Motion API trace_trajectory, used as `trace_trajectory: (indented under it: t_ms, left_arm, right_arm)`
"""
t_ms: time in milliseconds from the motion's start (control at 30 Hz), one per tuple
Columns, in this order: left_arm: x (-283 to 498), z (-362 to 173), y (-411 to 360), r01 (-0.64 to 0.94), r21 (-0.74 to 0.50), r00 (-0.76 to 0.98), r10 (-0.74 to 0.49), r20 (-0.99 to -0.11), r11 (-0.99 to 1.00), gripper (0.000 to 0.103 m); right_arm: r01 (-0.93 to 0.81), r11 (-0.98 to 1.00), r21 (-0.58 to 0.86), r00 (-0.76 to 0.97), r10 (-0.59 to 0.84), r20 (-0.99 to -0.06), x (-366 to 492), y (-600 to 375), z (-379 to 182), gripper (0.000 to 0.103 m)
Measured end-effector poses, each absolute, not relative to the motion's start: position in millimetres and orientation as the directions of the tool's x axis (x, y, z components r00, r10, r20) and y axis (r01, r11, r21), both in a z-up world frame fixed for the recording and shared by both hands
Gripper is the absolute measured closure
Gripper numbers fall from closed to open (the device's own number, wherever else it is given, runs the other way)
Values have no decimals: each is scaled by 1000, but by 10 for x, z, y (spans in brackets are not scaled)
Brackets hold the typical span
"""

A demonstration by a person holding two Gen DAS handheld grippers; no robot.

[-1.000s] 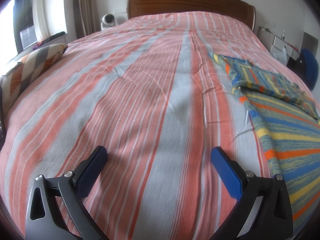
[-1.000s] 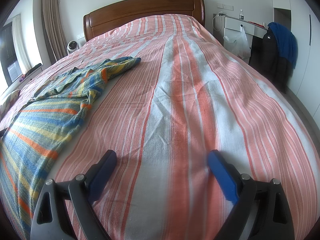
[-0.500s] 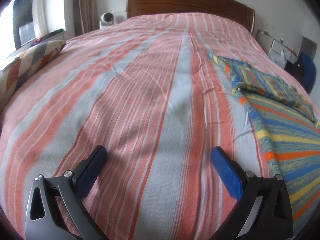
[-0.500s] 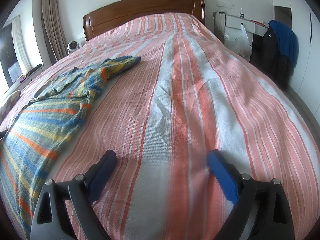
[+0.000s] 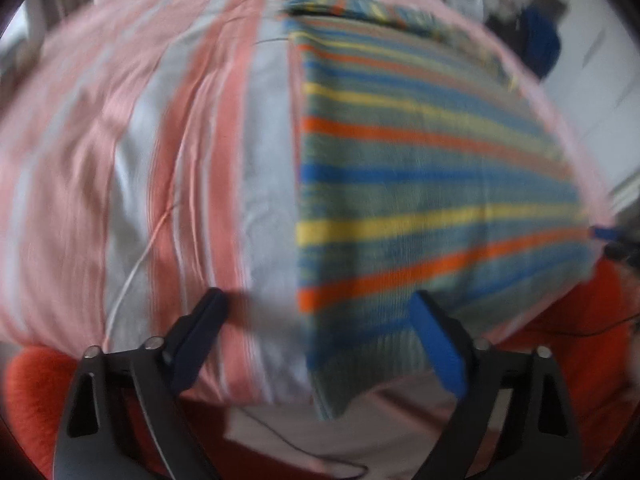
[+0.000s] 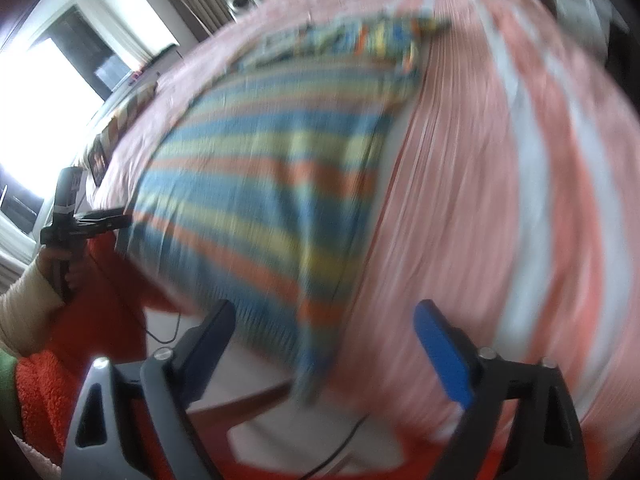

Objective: Fold small clothes
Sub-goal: 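Grasp the hem with both tools and fold it up onto the collar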

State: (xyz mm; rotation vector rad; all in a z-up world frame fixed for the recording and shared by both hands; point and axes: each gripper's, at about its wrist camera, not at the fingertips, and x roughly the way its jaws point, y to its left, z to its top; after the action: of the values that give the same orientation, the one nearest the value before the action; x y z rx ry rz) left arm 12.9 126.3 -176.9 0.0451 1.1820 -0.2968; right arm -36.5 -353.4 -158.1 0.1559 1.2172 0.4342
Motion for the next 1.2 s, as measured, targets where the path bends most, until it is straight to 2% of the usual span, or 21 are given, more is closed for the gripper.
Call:
trace_trajectory:
  t_ms: [33,67,133,167,200,267,367,433,533,667,867,1033,1067,1100,1133,1167,1200]
  left_arm:
    - [120,-1735,1219,260,-110,346,-198,-917,959,28]
    - [116,-1714,1199,259,-125,336,-211,-918,958,39]
    - [119,-1768,1135,264,-137,276,-211,-938,955,52]
    - [106,-1797,1090,282,-119,263,-196,-945,952,69]
    - [105,-1818,1079,296,-106,259,-186,-948,949,98]
    - [150,-1788,1174,267,-184,236,-249,-939,946,99]
    - [262,-1577,1432,198,-345,267,-389,-881,917,99]
    - [438,-1385,1577,175,-438,318,-471,-823,882,99]
    - [889,-1116,1684,159,-510,408,-527,-746,845,99]
    - [1618,-919,1614,174,-505,494,-518,-698,846,99]
    - [2910,-963,1371,124,-471,537,-458,-708,873,99]
    - [3657,-1122,1120,95,-404,540,-388,-747,910,96]
    - [3784,-1189,1102,70,-397,541,-370,-756,915,79]
    - [3930,-1278,1095,39,-400,529,-358,-769,916,42]
    - [4008,-1349,1145,-13,-400,516,-336,-788,917,29]
    - [4043,-1396,1249,-78,-414,525,-316,-790,907,24]
    - [4024,-1394,1345,-100,-445,545,-326,-773,890,24]
  right_arm:
    - [-200,910,362,248,405,-880,-414,-3517,-1669,32]
    - [-159,912,379,223,407,-886,-448,-3506,-1748,41]
    - [-130,911,391,208,411,-888,-451,-3473,-1825,59]
    - [-126,912,389,197,408,-892,-406,-3451,-1863,93]
    - [-114,912,394,191,409,-892,-383,-3447,-1878,98]
    - [-79,895,439,215,445,-869,-333,-3490,-1825,98]
    - [-44,863,504,294,493,-819,-263,-3609,-1606,98]
    - [-36,839,544,349,520,-780,-173,-3671,-1456,98]
    - [-64,837,543,437,512,-739,83,-3707,-1246,98]
    - [-88,852,516,551,474,-688,719,-3789,-1042,98]
    - [-83,863,499,633,433,-642,1917,-3939,-936,98]
    - [-45,882,469,648,383,-658,2872,-3969,-1084,97]
    - [-36,874,484,640,392,-661,3040,-3998,-1170,94]
    - [-14,866,501,628,397,-669,3198,-4042,-1272,88]
    - [22,856,516,625,392,-676,3329,-4089,-1390,82]
    - [70,845,530,621,379,-686,3406,-4149,-1498,71]
    - [109,839,533,623,360,-694,3423,-4196,-1541,71]
